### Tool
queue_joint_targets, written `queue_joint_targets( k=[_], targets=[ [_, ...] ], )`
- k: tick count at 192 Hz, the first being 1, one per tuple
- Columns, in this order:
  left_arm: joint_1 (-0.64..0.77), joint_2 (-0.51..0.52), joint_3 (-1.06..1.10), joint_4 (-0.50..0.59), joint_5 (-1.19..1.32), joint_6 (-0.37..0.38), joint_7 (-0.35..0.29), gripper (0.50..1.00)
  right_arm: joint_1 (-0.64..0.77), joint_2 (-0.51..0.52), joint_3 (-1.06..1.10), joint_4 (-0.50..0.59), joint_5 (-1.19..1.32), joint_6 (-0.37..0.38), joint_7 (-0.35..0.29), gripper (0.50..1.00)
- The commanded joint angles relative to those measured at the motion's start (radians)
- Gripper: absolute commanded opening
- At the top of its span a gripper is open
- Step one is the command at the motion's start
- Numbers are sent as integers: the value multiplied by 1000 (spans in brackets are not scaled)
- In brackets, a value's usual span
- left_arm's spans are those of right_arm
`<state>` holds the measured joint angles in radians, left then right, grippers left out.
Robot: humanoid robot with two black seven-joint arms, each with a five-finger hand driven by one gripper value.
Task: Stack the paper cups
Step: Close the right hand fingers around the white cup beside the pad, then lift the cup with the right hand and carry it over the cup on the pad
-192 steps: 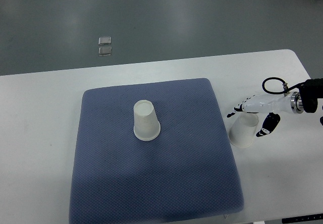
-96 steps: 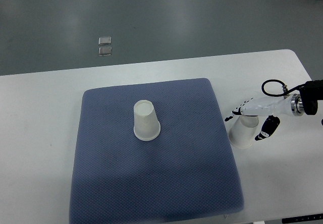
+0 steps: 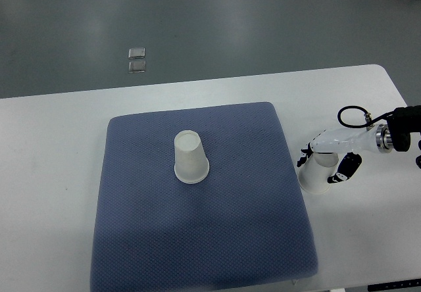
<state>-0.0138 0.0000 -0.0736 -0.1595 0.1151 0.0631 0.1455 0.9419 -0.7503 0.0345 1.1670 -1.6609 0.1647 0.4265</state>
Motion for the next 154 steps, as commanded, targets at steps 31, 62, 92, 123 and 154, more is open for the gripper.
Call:
queue_joint_targets(
  k=[31,62,92,123,154],
  targets=[
    [1,0,0,0,0,0,0,1000,5,-3,-1,-1,-3,4,0,668],
    [0,0,0,0,0,0,0,1000,20,-9,1,-1,-2,4,0,668],
    [0,0,0,0,0,0,0,1000,63,-20,1,-1,6,7,0,668],
    [1,0,0,0,0,0,0,1000,135,-20,1,0,13,41,1,670],
    [2,0,0,0,0,0,0,1000,224,-6,1,16,13,105,1,672]
  ],
)
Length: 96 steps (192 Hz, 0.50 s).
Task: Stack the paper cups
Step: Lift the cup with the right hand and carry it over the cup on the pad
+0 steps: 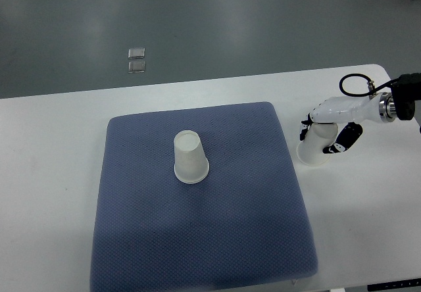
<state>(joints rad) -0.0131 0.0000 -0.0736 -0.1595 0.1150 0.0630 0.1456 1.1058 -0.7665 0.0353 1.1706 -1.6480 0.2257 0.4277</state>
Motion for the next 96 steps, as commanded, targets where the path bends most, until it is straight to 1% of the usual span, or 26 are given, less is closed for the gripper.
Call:
queue_joint_targets(
  k=[1,23,34,59,81,96],
  targets=[
    [1,0,0,0,0,0,0,1000,68,12,0,14,0,52,0,672],
    [-1,0,0,0,0,0,0,1000,141,19,0,50,2,112,0,672],
    [-1,0,0,0,0,0,0,1000,193,42,1,66,7,158,0,672],
    [1,0,0,0,0,0,0,1000,279,82,3,78,13,224,0,674],
    [1,0,0,0,0,0,0,1000,365,153,8,78,30,279,0,674],
    [-1,0,0,0,0,0,0,1000,405,204,8,78,54,302,0,676]
  ],
)
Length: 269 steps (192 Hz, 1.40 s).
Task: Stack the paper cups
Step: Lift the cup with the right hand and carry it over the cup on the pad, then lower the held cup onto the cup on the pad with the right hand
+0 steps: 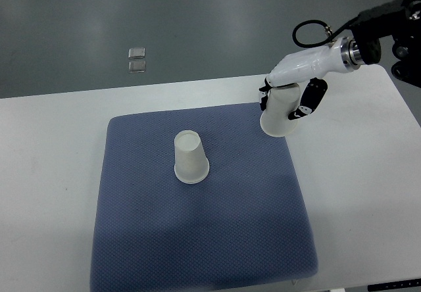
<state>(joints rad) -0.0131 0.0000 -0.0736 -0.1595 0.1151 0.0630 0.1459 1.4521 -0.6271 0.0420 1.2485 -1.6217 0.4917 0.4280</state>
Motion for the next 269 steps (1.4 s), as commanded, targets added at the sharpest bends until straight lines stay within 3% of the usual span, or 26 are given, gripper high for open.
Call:
queue_joint_targets(
  k=[1,44,91,158,203,269],
  targets=[
    [-1,0,0,0,0,0,0,1000,59,64,1,0,28,36,0,676],
    [1,0,0,0,0,1,0,1000,122,199,1,-7,34,85,-2,674],
    [-1,0,0,0,0,0,0,1000,122,303,12,-60,36,84,-3,674],
    [1,0,0,0,0,1,0,1000,131,388,41,-118,63,87,-5,674],
    [-1,0,0,0,0,0,0,1000,97,469,41,-219,60,73,-5,676],
    [1,0,0,0,0,0,0,1000,73,472,41,-251,59,64,-6,676]
  ],
)
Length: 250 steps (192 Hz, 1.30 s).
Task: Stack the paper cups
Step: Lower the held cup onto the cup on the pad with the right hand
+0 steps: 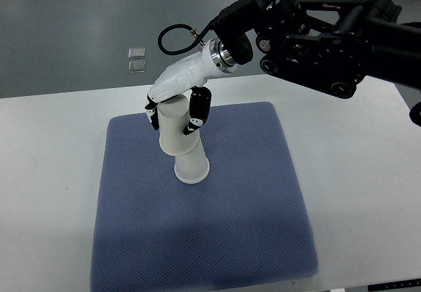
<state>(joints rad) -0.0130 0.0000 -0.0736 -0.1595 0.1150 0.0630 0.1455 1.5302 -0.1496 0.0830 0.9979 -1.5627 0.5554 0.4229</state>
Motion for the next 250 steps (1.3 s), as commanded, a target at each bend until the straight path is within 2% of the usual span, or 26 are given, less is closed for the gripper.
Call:
queue_joint_targets(
  k=[1,184,224,239,250],
  targets=[
    [1,0,0,0,0,0,0,1000,-7,-5,0,-1,0,0,-1,676],
    [1,0,0,0,0,0,0,1000,-64,-16,-2,-21,-11,-8,-4,678],
    [1,0,0,0,0,0,0,1000,-91,-10,-6,-31,-14,-43,-7,682],
    [1,0,0,0,0,0,0,1000,-104,-8,-5,-41,-14,-45,-7,703],
    [1,0,0,0,0,1,0,1000,-108,-8,-3,-42,-13,-49,-9,756]
  ],
)
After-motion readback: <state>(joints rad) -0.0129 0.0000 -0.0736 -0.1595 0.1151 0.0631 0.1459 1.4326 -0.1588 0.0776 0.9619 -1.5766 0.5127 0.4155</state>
